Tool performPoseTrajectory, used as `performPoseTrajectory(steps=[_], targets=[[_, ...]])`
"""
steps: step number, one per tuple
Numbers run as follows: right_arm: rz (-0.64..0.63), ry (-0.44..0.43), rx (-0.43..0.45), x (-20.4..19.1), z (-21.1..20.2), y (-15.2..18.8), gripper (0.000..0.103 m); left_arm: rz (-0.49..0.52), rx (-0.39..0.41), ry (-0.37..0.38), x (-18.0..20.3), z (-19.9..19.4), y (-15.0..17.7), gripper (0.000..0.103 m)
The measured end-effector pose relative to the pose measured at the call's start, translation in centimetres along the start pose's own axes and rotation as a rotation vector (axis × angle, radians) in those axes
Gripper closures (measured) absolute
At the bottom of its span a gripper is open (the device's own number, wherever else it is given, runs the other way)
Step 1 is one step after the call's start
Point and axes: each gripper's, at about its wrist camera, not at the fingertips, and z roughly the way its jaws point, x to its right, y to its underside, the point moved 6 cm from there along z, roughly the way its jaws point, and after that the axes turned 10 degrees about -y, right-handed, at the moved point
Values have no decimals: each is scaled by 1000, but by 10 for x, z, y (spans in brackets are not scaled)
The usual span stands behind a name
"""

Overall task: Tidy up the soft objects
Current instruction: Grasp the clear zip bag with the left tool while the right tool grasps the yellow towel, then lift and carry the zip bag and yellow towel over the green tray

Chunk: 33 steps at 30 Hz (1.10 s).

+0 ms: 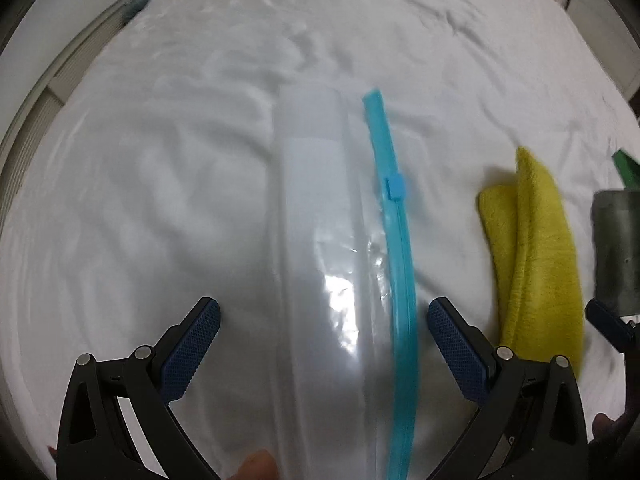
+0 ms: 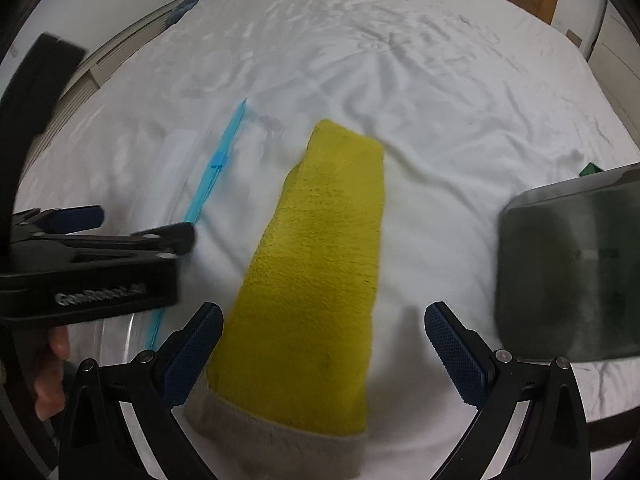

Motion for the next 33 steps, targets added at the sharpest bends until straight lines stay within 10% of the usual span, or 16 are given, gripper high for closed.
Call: performPoseTrajectory(steps=[11, 18, 22, 30, 33], targets=[[16, 33, -46, 7, 36, 7, 4, 7, -23, -52, -2, 21, 1, 1], [-28, 50, -47, 10, 37, 14, 45, 19, -13, -51, -7, 29, 5, 5], [-54, 41, -58, 12, 33, 19, 68, 30, -2, -38, -8, 33, 11, 23], [-94, 41, -79, 17, 23, 15, 81, 57, 39, -43, -12, 23, 19, 49], [-109, 41, -80, 18, 22, 10, 83, 69, 58, -53, -8, 16, 23, 74]])
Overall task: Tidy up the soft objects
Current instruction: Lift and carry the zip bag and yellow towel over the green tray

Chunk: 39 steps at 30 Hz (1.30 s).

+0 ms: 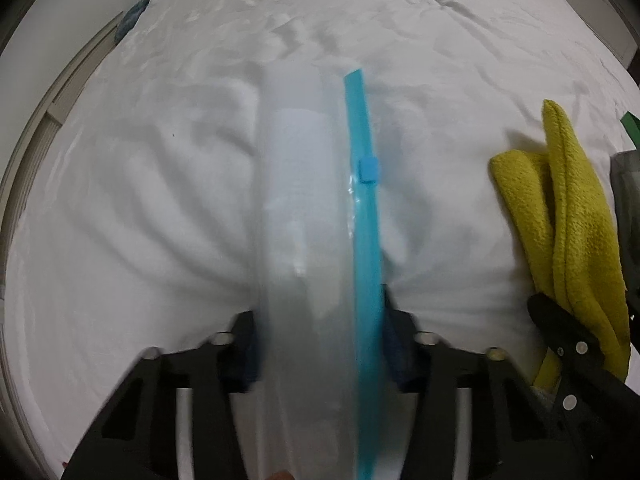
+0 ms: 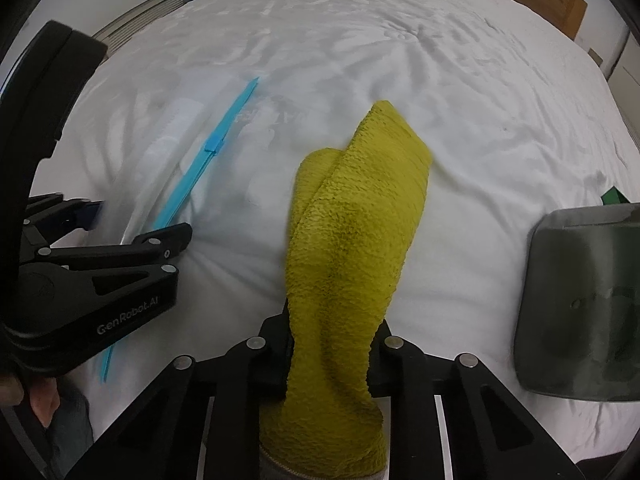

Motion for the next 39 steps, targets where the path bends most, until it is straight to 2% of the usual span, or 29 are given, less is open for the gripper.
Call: performPoseTrajectory(steps=[2, 5, 11, 18, 27, 32, 39], targets=[[-4, -12, 11, -2, -8, 2, 84, 5, 3, -1, -1, -4, 0, 90], [-9, -31, 33, -2, -18, 1, 85, 1, 27, 5, -1, -9, 1, 97], [11, -38, 100, 0, -50, 9, 85, -10, 78, -5, 4, -31, -9, 98], [-6, -77, 126, -11, -94, 22, 85, -8, 103, 0, 13, -64, -9, 98], [-69, -163, 83, -22, -165, 55, 85, -15, 89, -22, 17, -116, 16, 98], [-106, -177, 49, -24, -205, 79, 85, -4, 82, -34, 20, -138, 34, 98], [-123, -194, 1, -14, -266, 133, 85, 30, 81, -20, 40, -170, 52, 98]])
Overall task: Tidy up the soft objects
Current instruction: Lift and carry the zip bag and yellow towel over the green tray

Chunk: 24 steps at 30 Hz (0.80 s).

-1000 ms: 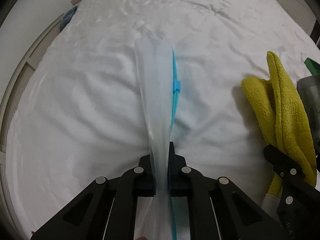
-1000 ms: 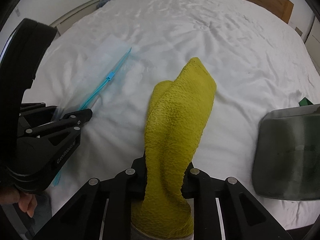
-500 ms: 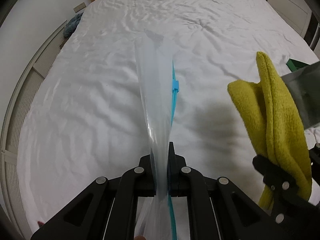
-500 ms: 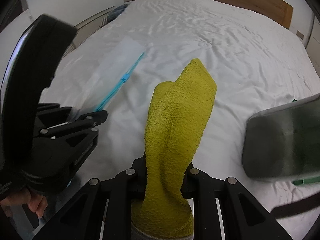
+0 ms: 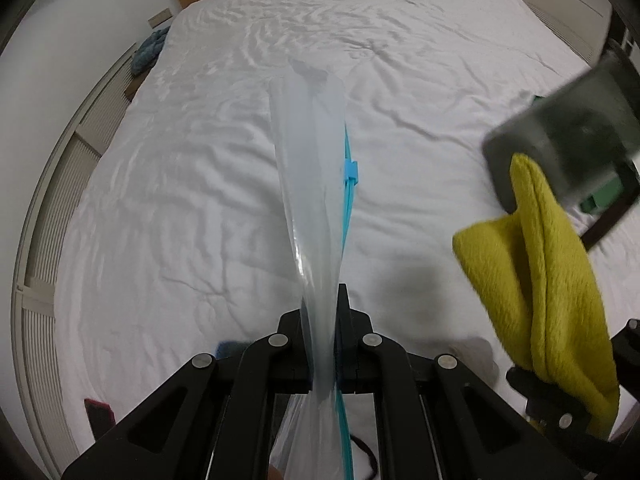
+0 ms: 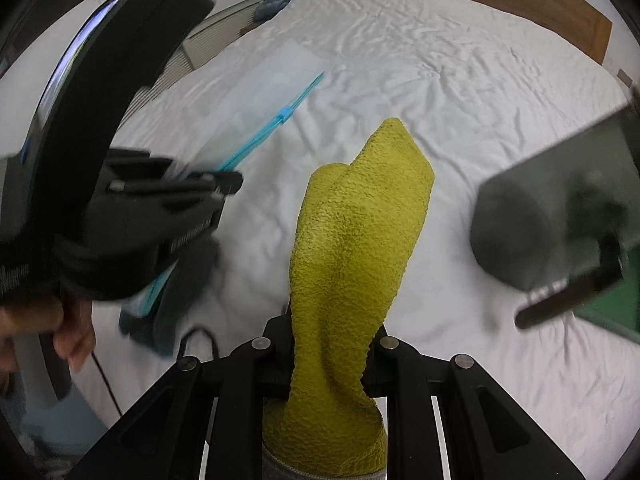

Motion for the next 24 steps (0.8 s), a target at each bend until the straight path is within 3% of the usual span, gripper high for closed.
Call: performPoseTrajectory(steps=[16, 24], targets=[[21, 3, -76, 10, -113, 109, 85, 154, -20, 61, 78, -67, 49, 98], [63, 26, -147, 32, -154, 158, 85, 274, -67, 131, 131, -96, 83, 98]])
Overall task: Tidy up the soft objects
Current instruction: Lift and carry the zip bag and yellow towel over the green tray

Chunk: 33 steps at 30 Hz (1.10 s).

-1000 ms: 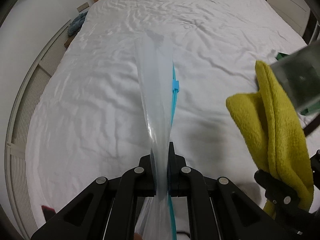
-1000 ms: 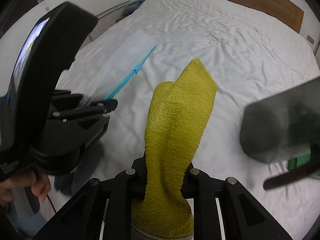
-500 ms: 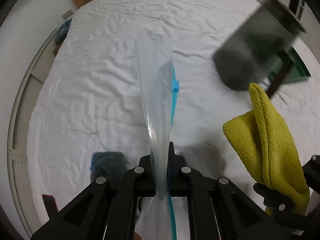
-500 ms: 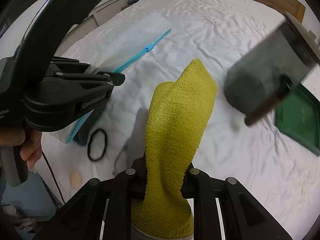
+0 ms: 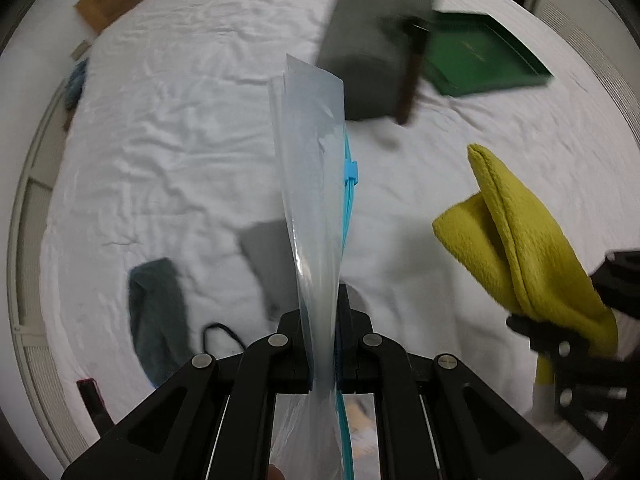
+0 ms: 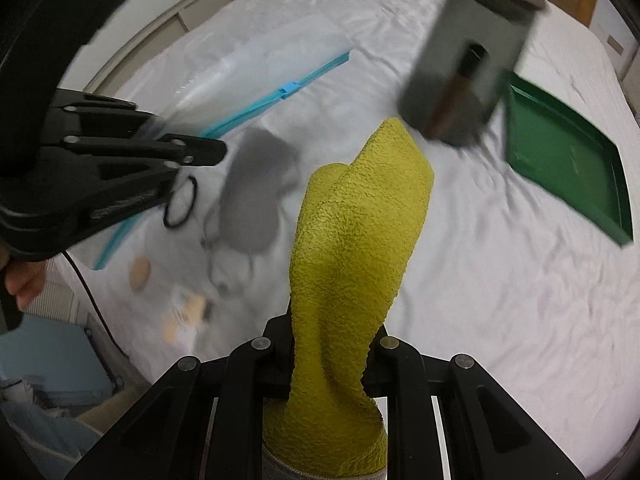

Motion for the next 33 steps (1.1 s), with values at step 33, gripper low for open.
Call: performPoseTrajectory(steps=[33], targets=[[292, 297, 120, 204, -223, 90, 85, 175, 101, 246, 235, -52, -130, 97]])
